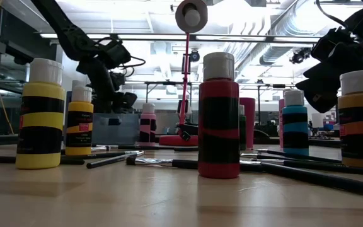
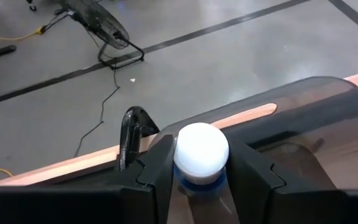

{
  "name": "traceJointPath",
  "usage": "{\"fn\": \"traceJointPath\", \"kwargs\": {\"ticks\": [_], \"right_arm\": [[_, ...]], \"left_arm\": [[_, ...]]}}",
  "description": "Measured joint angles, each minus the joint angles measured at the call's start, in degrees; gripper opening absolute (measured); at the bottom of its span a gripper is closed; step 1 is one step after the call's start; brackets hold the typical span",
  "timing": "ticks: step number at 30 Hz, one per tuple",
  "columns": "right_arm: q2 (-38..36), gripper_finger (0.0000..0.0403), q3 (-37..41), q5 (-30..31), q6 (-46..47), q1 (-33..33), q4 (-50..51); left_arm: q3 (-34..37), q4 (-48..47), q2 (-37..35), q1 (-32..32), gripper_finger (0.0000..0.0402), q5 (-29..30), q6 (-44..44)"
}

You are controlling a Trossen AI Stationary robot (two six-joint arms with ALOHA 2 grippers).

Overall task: Pick & Place Paint Supplies
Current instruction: Put the small blue black paint bottle into the bin, then put the small pink black paint bottle into the bin

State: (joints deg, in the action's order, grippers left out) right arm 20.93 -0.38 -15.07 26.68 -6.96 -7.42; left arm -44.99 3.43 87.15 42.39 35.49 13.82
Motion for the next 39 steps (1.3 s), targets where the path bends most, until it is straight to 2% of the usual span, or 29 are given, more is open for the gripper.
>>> {"fn": "traceJointPath", "kwargs": {"ticks": [22, 25, 33, 39], "right_arm": [[0.0, 0.0122, 0.0, 0.0, 0.0, 0.0, 0.0], [0.0, 0.0122, 0.0, 0.0, 0.0, 0.0, 0.0], [0.0, 0.0122, 0.0, -0.1, 0.0, 0.0, 0.0], [0.0, 0.0122, 0.0, -0.1, 0.0, 0.0, 0.0]], "left_arm": [[0.0, -0.5, 0.0, 0.0, 0.0131, -1.4, -1.6], [0.0, -0.5, 0.0, 0.0, 0.0150, -1.4, -1.6], [0.0, -0.4, -0.5, 0.0, 0.0233, -1.4, -1.6], [0.0, -0.1, -3.9, 0.0, 0.0254, -1.4, -2.2]]}}
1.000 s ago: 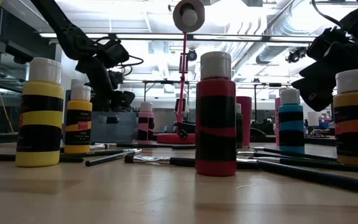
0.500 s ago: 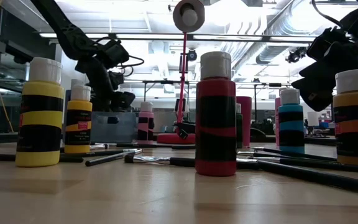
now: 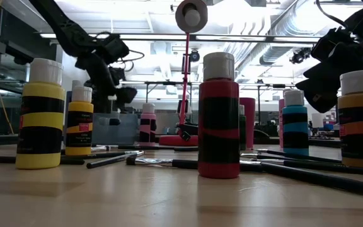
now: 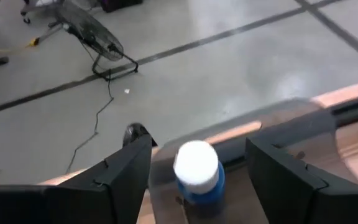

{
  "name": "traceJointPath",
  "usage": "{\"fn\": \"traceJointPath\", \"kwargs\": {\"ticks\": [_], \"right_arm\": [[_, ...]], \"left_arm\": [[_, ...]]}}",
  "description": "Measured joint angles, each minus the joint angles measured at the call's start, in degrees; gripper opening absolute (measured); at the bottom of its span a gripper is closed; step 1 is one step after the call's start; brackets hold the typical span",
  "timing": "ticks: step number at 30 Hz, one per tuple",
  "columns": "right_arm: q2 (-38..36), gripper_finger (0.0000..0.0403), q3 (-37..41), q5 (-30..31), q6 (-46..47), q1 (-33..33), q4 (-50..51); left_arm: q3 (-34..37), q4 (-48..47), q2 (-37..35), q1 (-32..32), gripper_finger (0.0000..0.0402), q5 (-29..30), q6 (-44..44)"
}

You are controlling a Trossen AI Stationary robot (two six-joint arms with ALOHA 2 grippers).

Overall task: Pick & Place Paint Supplies
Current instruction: Put the small pink black paint bottle into the bin

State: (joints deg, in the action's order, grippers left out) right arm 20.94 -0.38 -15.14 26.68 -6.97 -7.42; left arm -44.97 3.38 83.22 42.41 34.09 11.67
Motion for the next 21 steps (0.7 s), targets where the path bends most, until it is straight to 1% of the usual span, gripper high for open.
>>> {"fn": "traceJointPath", "kwargs": {"ticks": [3, 5, 7, 10, 12, 14, 16, 18, 19, 21], "right_arm": [[0.0, 0.0122, 0.0, 0.0, 0.0, 0.0, 0.0], [0.0, 0.0122, 0.0, 0.0, 0.0, 0.0, 0.0], [0.0, 0.0122, 0.0, 0.0, 0.0, 0.0, 0.0], [0.0, 0.0122, 0.0, 0.0, 0.0, 0.0, 0.0], [0.0, 0.0122, 0.0, 0.0, 0.0, 0.0, 0.0], [0.0, 0.0122, 0.0, 0.0, 0.0, 0.0, 0.0], [0.0, 0.0122, 0.0, 0.0, 0.0, 0.0, 0.0], [0.0, 0.0122, 0.0, 0.0, 0.0, 0.0, 0.0], [0.0, 0.0122, 0.0, 0.0, 0.0, 0.0, 0.0], [0.0, 0.0122, 0.0, 0.0, 0.0, 0.0, 0.0]], "left_arm": [[0.0, 0.0, -2.4, 0.0, 0.0254, -0.9, -2.9], [0.0, 0.0, -4.5, 0.0, 0.0254, -4.6, -6.7], [0.0, 0.4, -6.4, 0.0, 0.0254, -9.7, -11.2], [0.0, 1.0, -8.9, 0.0, 0.0255, -21.5, -20.1], [0.0, 1.5, -10.0, 0.0, 0.0255, -31.3, -25.2], [0.0, 1.4, -10.2, -0.1, 0.0255, -40.8, -29.0], [0.0, 0.6, -10.1, -0.1, 0.0255, -49.5, -30.7], [0.0, 0.6, -9.7, -0.4, 0.0255, -55.2, -31.0], [0.0, 0.2, -9.3, -1.2, 0.0255, -56.8, -31.3], [0.0, -1.7, -8.7, -2.9, 0.0255, -57.7, -33.0]]}}
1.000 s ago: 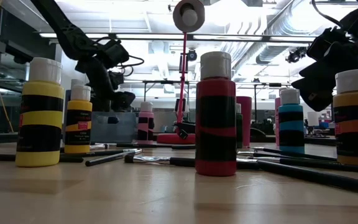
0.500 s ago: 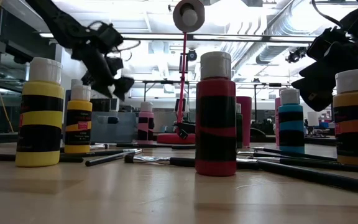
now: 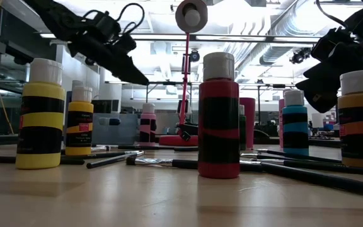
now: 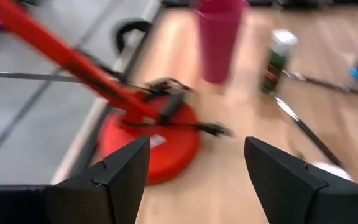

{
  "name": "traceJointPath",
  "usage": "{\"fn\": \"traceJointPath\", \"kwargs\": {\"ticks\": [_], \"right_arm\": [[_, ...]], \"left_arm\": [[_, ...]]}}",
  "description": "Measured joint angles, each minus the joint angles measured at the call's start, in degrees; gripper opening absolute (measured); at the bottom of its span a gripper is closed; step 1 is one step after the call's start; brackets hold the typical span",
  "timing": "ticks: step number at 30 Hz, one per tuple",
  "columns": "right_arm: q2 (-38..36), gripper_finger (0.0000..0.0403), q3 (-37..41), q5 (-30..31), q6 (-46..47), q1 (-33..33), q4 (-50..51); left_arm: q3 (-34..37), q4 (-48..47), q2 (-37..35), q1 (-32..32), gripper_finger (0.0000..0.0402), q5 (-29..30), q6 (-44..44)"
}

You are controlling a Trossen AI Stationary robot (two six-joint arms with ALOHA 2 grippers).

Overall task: Pick & Place Paint Supplies
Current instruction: Put the small pink black paint bottle into the bin

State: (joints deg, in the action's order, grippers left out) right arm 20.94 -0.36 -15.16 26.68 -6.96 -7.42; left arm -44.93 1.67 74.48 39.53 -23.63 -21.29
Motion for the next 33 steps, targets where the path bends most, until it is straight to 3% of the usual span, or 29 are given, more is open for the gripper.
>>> {"fn": "traceJointPath", "kwargs": {"ticks": [7, 16, 33], "right_arm": [[0.0, 0.0122, 0.0, 0.0, 0.0, 0.0, 0.0], [0.0, 0.0122, 0.0, 0.0, 0.0, 0.0, 0.0], [0.0, 0.0122, 0.0, 0.0, 0.0, 0.0, 0.0]], "left_arm": [[0.0, -5.3, 0.3, -8.2, 0.0255, 0.0, -5.3], [0.0, -5.8, 3.1, -16.1, 0.0255, 6.2, -5.2], [0.0, -6.0, 9.1, -16.7, 0.0255, 6.2, -3.4]]}}
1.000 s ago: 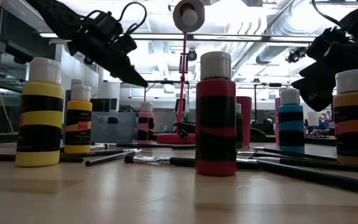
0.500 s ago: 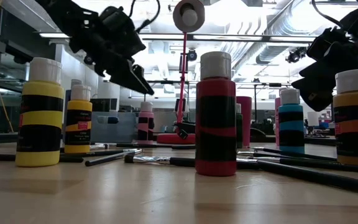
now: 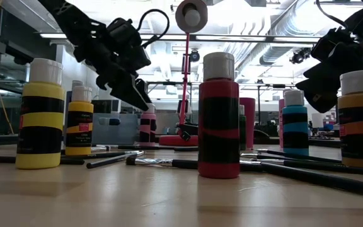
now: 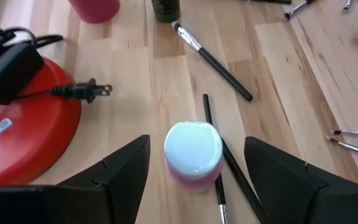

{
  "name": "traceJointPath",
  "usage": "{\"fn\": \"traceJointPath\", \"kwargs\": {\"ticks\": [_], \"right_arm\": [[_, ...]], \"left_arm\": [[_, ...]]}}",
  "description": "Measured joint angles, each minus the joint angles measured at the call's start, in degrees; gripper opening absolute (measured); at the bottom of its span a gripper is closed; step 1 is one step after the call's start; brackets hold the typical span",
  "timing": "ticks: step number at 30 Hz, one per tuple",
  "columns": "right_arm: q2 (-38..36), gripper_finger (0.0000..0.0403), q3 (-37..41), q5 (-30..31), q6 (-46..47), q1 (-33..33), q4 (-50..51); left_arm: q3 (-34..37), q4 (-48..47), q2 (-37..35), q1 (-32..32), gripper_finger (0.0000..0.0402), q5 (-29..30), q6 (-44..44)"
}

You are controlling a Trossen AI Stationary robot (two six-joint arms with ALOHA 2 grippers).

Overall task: Pick & Place Paint Supplies
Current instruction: Put the small pink black paint bottle into the bin

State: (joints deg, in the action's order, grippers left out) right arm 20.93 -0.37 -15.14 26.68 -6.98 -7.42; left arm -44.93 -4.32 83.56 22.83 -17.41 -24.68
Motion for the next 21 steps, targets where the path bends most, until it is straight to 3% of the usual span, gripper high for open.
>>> {"fn": "traceJointPath", "kwargs": {"ticks": [5, 21], "right_arm": [[0.0, 0.0122, 0.0, 0.0, 0.0, 0.0, 0.0], [0.0, 0.0122, 0.0, 0.0, 0.0, 0.0, 0.0]], "left_arm": [[0.0, 0.5, 0.0, 0.0, 0.0240, 0.0, 0.5], [0.0, 2.1, -0.2, 0.0, 0.0113, 0.6, 2.6]]}}
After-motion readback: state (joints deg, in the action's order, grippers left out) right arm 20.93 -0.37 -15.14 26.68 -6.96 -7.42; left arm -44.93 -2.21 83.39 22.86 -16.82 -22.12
